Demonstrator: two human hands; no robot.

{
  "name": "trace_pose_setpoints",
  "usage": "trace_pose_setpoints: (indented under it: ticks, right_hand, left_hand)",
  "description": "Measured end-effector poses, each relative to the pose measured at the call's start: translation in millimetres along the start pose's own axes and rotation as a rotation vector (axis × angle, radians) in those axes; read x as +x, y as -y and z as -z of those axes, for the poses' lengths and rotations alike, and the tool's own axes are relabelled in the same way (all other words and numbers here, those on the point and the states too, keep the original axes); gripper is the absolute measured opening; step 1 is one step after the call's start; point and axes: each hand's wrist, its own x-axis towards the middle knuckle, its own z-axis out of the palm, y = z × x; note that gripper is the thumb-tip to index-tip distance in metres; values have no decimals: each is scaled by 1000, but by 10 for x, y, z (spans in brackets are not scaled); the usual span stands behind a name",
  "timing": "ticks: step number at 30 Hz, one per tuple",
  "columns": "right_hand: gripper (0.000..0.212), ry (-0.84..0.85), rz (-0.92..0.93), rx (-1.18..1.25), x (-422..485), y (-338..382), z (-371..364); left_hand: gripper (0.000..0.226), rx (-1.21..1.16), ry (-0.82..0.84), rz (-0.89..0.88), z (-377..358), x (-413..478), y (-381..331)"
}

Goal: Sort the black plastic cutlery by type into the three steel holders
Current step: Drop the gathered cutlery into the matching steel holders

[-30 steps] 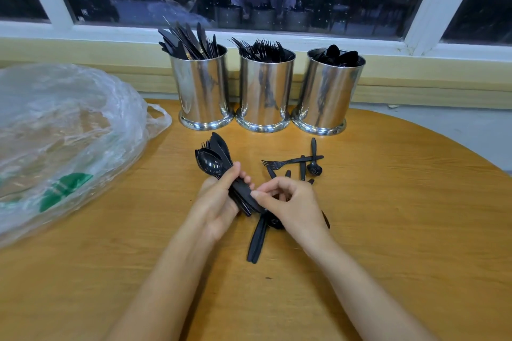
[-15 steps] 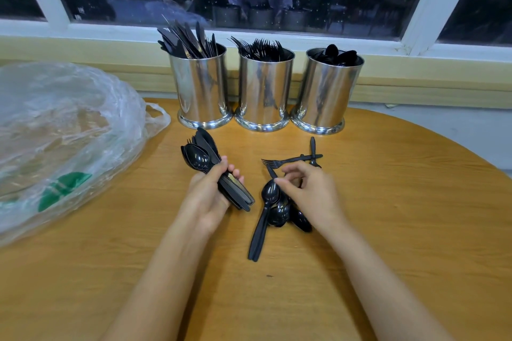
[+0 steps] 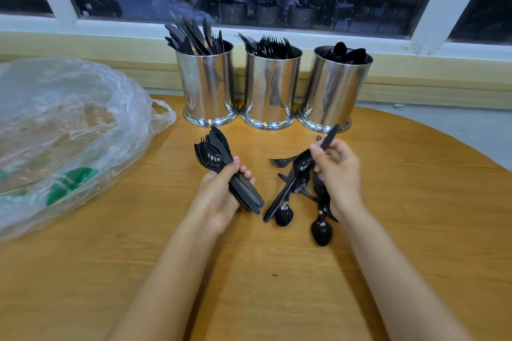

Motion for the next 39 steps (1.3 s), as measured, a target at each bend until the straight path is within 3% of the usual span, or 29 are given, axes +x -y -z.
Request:
trace_pose_setpoints:
  ticks: [3,6,9,13,15,20,27,29,33,36,39]
  right_hand:
    - [10,-25,-10,144,13,11,33]
    - [22,-32,19,84,35,-41,46]
    - [16,-97,68,34,36,-27,76]
    - [11,-189,71,204,-18,73,121]
    - [4,-151,20,297,-53,82,123]
    - [20,100,-153,425,-217,66,6]
    - [15,44,-204,461,-371,83,-175]
    - [12,101,-208,385,-407,78,-207]
    - [8,247,-131,-29,-478,29,-295]
    - [3,343,-53,-142,-515,19,-322]
    - [3,369,34,-248,-476,56,-255]
  left_hand:
    - [5,1,-2,8,13,5,8]
    - [6,-3,-5,19,14,8,16]
    - [5,-2,-3,23,14,18,16]
    - [5,6,0,28,6,23,24]
    - [6,6,-3,29,4,24,31]
    - [8,40,10,36,4,5,38]
    - [18,86,58,24,-16,-20,33]
    - [21,92,70,8,-24,-27,34]
    - [17,145,79,-20,-60,-70,26]
    - [22,120,59,-14,-48,-59,13]
    - [9,37,17,-14,-16,-18,-2]
